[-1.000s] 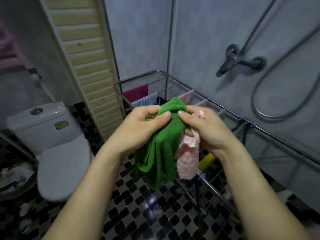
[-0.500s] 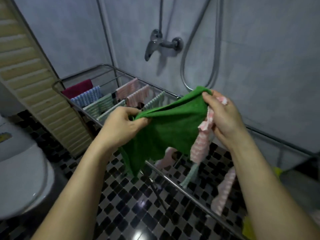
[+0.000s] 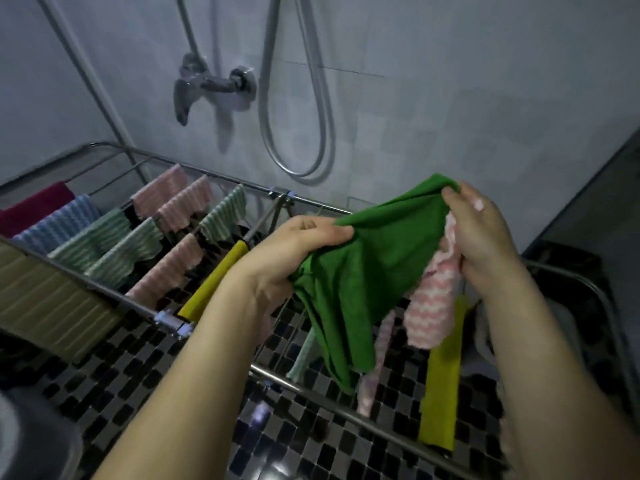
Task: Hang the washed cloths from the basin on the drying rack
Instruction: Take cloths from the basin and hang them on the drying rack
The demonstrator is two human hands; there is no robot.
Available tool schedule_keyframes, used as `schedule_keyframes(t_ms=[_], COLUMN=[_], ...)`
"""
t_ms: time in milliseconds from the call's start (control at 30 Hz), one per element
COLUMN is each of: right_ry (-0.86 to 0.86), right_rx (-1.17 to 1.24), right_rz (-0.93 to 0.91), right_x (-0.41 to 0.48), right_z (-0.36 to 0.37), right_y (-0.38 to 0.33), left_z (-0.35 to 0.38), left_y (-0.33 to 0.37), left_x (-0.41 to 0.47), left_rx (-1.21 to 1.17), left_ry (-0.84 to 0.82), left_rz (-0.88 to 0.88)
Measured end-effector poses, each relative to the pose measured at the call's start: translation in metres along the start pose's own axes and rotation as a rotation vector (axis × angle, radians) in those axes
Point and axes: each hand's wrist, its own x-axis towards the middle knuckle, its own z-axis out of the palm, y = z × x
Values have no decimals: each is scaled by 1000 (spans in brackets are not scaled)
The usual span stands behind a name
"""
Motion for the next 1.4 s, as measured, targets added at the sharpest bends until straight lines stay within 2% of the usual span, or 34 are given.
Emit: schedule_keyframes(t_ms=[67, 133, 233, 333, 400, 467, 567, 700, 767, 867, 1000, 1133, 1267, 1400], right_ry=[81, 152, 212, 270, 302, 321, 389, 345, 313, 315, 363, 404, 432, 348], right_rx=[119, 143, 65, -73, -111, -82, 133, 375, 416, 387, 251, 185, 194, 319], right_rz=[92, 108, 40, -15, -41, -46, 3, 115, 153, 226, 233, 254, 279, 366], right_x=[-1, -1, 2, 0, -1, -4, -4, 1, 4, 12, 25, 26, 22, 14], right_z=[-14, -27, -47, -69, -88, -94, -121, -166, -192, -216, -231, -247, -265, -276], right_y=[0, 0, 0, 5, 7, 5, 0, -10, -9, -3, 19, 34, 32, 26], left_z=[2, 4, 9, 21, 37, 44, 72, 118, 137, 152, 158, 170, 178, 192], left_y=[-5, -6, -11, -19, -19, -10, -3, 0, -5, -18, -38, -51, -55, -50], left_x=[17, 33, 60, 84, 92, 93, 105, 119, 130, 148, 174, 185, 192, 192], left_rx=[45, 213, 576, 841, 1039, 1129, 1036, 492, 320, 311, 491, 597, 459, 88], left_ry=[-129, -115, 97, 256, 314, 309, 161, -112, -204, -171, -43, -100, -248, -430], left_rz=[3, 71, 189, 292, 350, 415, 391, 196, 130, 73, 40, -10, -105, -209])
